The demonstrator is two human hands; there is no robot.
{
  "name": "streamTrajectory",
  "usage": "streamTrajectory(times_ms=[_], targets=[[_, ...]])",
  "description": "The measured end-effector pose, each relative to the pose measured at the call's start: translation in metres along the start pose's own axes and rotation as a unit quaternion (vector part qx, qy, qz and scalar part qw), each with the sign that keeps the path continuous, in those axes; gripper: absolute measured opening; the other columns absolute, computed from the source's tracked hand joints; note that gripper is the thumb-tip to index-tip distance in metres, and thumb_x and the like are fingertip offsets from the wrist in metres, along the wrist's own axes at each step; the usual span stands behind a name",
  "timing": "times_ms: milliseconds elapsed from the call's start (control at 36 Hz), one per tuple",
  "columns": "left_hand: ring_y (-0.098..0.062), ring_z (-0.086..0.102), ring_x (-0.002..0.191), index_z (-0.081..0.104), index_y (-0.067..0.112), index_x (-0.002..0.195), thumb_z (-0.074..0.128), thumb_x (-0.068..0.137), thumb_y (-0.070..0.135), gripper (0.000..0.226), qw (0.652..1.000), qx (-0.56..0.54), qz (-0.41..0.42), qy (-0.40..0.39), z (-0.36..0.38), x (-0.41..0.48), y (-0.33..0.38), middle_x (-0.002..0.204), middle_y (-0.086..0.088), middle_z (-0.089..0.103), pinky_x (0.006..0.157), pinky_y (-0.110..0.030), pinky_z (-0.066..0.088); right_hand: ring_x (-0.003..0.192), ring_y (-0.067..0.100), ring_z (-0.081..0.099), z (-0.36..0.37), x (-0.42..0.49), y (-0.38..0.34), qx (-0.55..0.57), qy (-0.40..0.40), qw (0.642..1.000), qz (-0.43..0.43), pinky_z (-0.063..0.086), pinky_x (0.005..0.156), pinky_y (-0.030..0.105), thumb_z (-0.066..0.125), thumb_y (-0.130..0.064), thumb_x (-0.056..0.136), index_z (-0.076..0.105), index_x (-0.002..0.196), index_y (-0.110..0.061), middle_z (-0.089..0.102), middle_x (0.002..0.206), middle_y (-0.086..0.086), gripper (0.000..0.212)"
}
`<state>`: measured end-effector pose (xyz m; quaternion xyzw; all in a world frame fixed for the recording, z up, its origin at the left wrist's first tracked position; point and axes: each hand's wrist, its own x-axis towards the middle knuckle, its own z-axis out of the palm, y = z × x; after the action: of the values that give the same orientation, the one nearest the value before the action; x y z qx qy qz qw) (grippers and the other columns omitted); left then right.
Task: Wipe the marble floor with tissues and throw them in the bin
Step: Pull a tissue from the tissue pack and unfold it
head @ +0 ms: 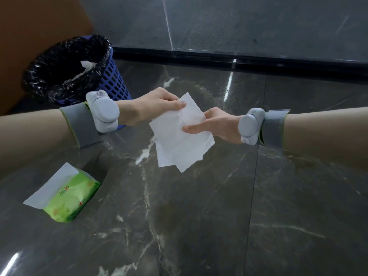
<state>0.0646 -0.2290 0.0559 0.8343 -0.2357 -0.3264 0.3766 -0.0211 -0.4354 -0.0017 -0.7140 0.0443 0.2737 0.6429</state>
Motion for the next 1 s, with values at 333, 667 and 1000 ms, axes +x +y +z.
streamTrajectory(times_ms=[333, 667, 1000], targets=[[-0.034, 0.075, 0.089, 0.072, -0.001, 0.104, 0.062, 0.102, 0.044, 0.046, 0.998, -0.024, -0.057, 0.015, -0.008, 0.008, -0.017, 0.105, -0.021, 0.075, 0.081, -0.048, 0.061, 0.090, 0.014, 0.078, -0.006, 0.003, 0.005, -0.022, 0.039, 0.999, 0.022, 0.060, 0.074, 0.023, 0.090, -0.027, 0.076, 0.080, 0.102, -0.011, 0.081, 0.099, 0.000, 0.032], [-0.021, 0.072, 0.075, 0.075, 0.015, 0.081, 0.076, 0.091, 0.044, 0.031, 0.996, -0.032, -0.051, 0.064, -0.002, 0.011, -0.013, 0.088, -0.009, 0.076, 0.064, -0.034, 0.057, 0.096, 0.019, 0.077, -0.003, 0.004, 0.008, -0.033, 0.012, 0.999, 0.035, 0.061, 0.084, 0.031, 0.088, -0.018, 0.080, 0.078, 0.107, -0.007, 0.080, 0.103, 0.002, 0.030], [-0.028, 0.077, 0.093, 0.055, 0.021, 0.131, 0.075, 0.095, 0.023, 0.041, 0.993, -0.027, -0.078, 0.079, 0.010, 0.020, -0.023, 0.106, -0.011, 0.077, 0.077, -0.046, 0.064, 0.088, 0.016, 0.078, -0.003, 0.017, 0.019, 0.011, 0.043, 0.998, 0.038, 0.061, 0.066, 0.028, 0.092, -0.034, 0.071, 0.074, 0.108, -0.021, 0.080, 0.097, -0.003, 0.044]])
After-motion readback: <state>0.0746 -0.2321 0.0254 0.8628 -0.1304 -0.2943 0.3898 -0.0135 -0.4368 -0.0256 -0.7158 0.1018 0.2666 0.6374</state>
